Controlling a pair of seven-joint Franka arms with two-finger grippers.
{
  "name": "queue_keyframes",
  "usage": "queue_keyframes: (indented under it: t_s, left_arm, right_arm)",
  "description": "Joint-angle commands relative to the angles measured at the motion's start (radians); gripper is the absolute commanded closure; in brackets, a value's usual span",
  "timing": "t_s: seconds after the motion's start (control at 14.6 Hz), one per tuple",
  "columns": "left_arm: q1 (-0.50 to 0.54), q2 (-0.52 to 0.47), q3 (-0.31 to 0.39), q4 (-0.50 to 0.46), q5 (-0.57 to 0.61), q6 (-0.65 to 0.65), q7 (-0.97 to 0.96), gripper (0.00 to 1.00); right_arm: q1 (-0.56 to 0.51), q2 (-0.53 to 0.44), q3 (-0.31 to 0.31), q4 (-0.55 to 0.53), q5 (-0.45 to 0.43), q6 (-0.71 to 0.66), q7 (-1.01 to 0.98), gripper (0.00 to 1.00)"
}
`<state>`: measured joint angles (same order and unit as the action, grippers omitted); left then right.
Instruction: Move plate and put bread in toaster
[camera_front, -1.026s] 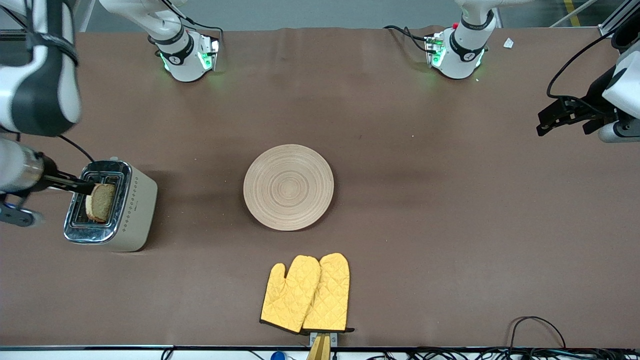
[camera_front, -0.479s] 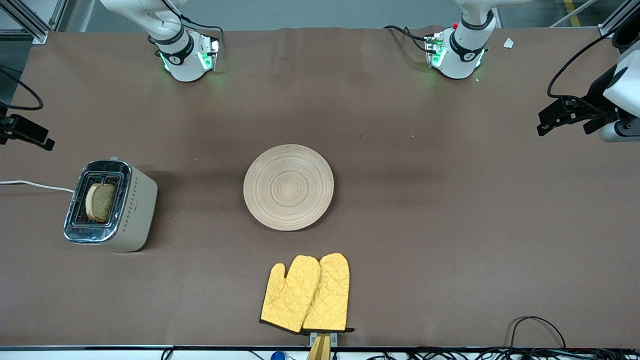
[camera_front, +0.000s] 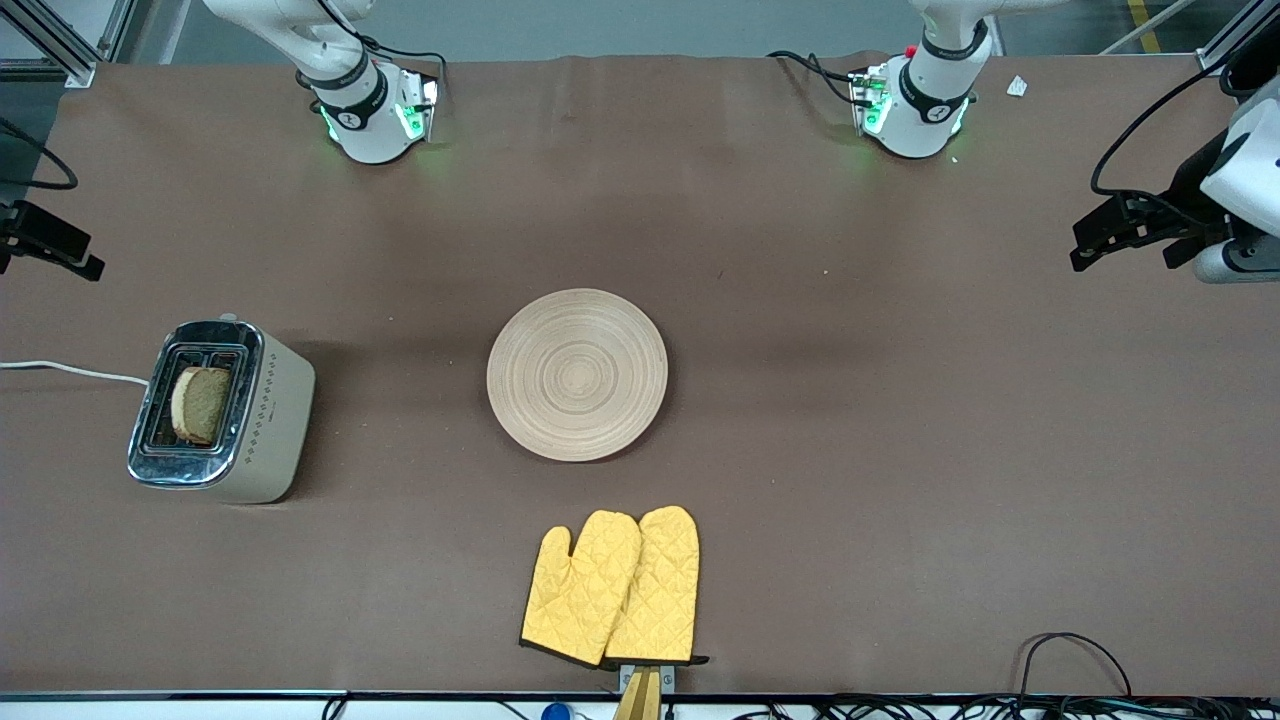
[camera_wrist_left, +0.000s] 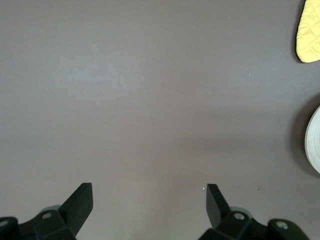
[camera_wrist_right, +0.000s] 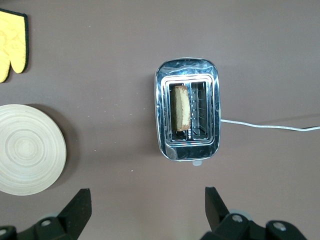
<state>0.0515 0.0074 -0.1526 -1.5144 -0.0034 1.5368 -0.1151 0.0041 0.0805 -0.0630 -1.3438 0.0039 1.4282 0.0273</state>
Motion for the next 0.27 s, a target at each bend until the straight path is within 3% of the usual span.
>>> queue_keyframes:
  t_s: [0.0, 0.21]
  left_arm:
    - [-0.001, 0.006, -0.002, 0.042, 0.022, -0.011, 0.009, 0.0]
    - [-0.001, 0.003, -0.005, 0.042, 0.022, -0.015, 0.008, 0.0]
  right_arm:
    - [-0.026, -0.03, 0.026, -0.037, 0.019, 0.005, -0.009, 0.0]
    - [-0.026, -0.031, 0.023, -0.037, 0.019, 0.0, -0.009, 0.0]
